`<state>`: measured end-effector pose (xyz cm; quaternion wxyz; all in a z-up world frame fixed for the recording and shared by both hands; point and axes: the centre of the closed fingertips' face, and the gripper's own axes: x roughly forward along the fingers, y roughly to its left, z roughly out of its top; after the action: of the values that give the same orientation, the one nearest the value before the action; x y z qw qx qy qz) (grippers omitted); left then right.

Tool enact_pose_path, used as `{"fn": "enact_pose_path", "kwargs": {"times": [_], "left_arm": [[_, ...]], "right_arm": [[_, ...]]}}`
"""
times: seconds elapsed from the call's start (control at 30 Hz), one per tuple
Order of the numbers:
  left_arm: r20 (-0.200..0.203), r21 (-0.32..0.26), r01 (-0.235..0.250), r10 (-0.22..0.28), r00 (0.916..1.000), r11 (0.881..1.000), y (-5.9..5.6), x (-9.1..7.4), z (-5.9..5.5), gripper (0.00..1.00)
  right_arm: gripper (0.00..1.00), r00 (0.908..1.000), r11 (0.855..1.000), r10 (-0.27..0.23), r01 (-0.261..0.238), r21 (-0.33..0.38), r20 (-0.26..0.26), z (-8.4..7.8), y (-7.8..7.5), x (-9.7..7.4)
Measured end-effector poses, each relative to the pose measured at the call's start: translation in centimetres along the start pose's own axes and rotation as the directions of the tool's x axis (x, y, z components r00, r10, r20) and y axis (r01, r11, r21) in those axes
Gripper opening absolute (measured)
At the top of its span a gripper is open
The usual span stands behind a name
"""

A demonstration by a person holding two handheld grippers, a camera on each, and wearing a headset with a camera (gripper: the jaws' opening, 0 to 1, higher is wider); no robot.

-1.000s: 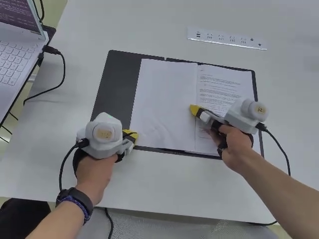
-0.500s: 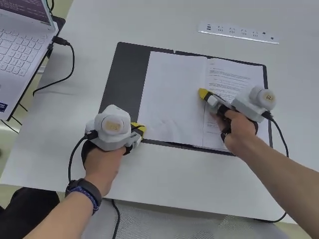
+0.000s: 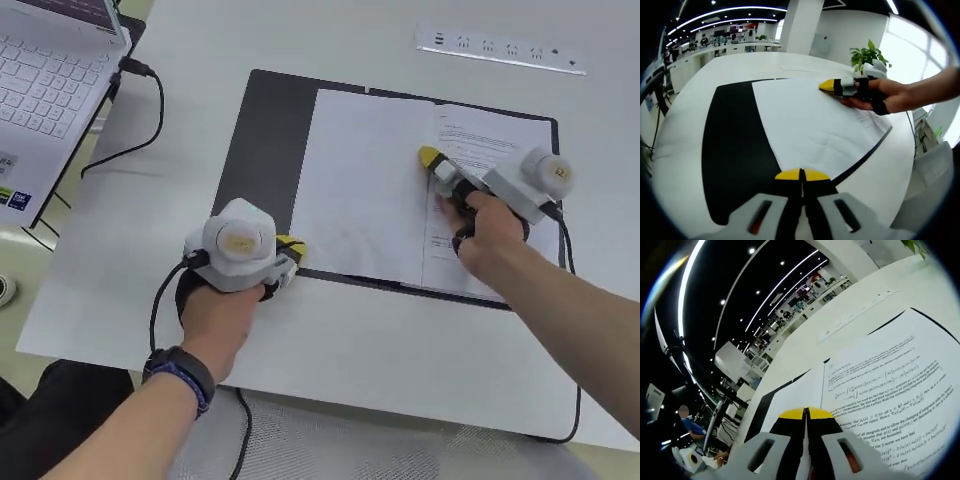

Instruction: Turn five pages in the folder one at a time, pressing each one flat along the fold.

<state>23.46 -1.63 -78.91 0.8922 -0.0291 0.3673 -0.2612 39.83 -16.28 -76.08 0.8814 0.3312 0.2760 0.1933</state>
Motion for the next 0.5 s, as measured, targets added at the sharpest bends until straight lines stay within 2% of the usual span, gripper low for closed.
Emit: {"fn": "enact_pose_path", "kwargs": {"times": [0.2,0.43,0.5], "left_arm": [[-0.001,0.003,0.003,-0.003,1.0000,1.000,0.0,0.0,0.0,0.00],[-0.002,0.009,0.004,-0.004,1.0000,1.000,0.0,0.0,-0.1,0.00],[-0.002,0.010,0.005,-0.005,1.0000,1.000,0.0,0.0,-0.1,0.00]], "right_arm": [[0.00,0.9996,1.000,-0.006,0.006,0.017,0.029,0.7,-0.4,1.0],[0.00,0.9990,1.000,-0.010,0.010,0.003,0.043,1.5,-0.5,2.2],[0.00,0.9988,1.000,-0.012,0.012,0.006,0.047,1.8,-1.0,2.8]]}}
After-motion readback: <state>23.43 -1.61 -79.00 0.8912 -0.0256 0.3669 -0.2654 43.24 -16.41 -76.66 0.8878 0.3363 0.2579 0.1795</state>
